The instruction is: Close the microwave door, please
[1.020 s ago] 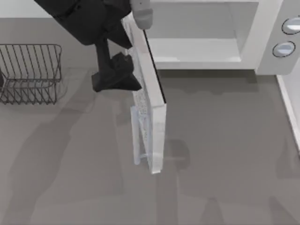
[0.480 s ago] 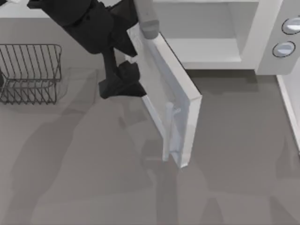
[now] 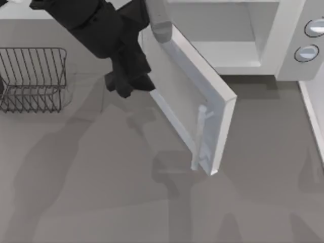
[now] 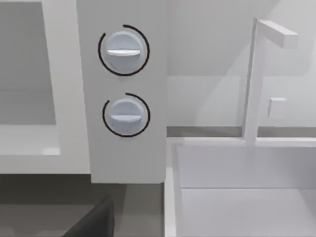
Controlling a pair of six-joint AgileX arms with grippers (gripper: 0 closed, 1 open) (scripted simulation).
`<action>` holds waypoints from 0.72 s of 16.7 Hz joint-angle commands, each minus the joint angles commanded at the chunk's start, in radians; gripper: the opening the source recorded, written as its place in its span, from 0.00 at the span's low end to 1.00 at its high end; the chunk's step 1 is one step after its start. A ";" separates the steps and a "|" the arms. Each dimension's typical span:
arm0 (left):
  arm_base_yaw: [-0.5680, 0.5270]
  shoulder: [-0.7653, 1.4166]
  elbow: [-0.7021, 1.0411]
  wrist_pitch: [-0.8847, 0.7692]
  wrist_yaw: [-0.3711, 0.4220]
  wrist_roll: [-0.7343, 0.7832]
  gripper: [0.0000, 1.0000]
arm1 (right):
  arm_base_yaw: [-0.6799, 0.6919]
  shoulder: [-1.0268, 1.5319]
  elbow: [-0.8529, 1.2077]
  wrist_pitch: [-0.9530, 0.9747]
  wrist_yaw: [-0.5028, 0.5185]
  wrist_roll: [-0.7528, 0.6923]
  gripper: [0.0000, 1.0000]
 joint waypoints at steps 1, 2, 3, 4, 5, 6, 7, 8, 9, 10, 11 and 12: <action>0.000 0.000 0.000 0.000 0.000 0.000 0.17 | 0.000 0.000 0.000 0.000 0.000 0.000 1.00; 0.000 0.000 0.000 0.000 0.000 0.000 0.10 | 0.000 0.000 0.000 0.000 0.000 0.000 1.00; 0.000 0.000 0.000 0.000 0.000 0.000 0.02 | 0.000 0.000 0.000 0.000 0.000 0.000 1.00; 0.000 0.000 0.000 0.000 0.000 0.000 0.00 | 0.000 0.000 0.000 0.000 0.000 0.000 1.00; 0.000 0.000 0.000 0.000 0.000 0.000 0.00 | 0.000 0.000 0.000 0.000 0.000 0.000 1.00; 0.000 0.000 0.000 0.000 0.000 0.000 0.00 | 0.000 0.000 0.000 0.000 0.000 0.000 1.00; 0.000 0.000 0.000 0.000 0.000 0.000 0.00 | 0.000 0.000 0.000 0.000 0.000 0.000 1.00; 0.000 0.000 0.000 0.000 0.000 0.000 0.00 | 0.000 0.000 0.000 0.000 0.000 0.000 1.00; 0.000 0.000 0.000 0.000 0.000 0.000 0.00 | 0.000 0.000 0.000 0.000 0.000 0.000 1.00; 0.000 0.000 0.000 0.000 0.000 0.000 0.00 | 0.000 0.000 0.000 0.000 0.000 0.000 1.00; 0.000 0.000 0.000 0.000 0.000 0.000 0.00 | 0.000 0.000 0.000 0.000 0.000 0.000 1.00; 0.002 0.000 0.000 0.000 0.000 0.000 0.00 | 0.000 0.000 0.000 0.000 0.000 0.000 1.00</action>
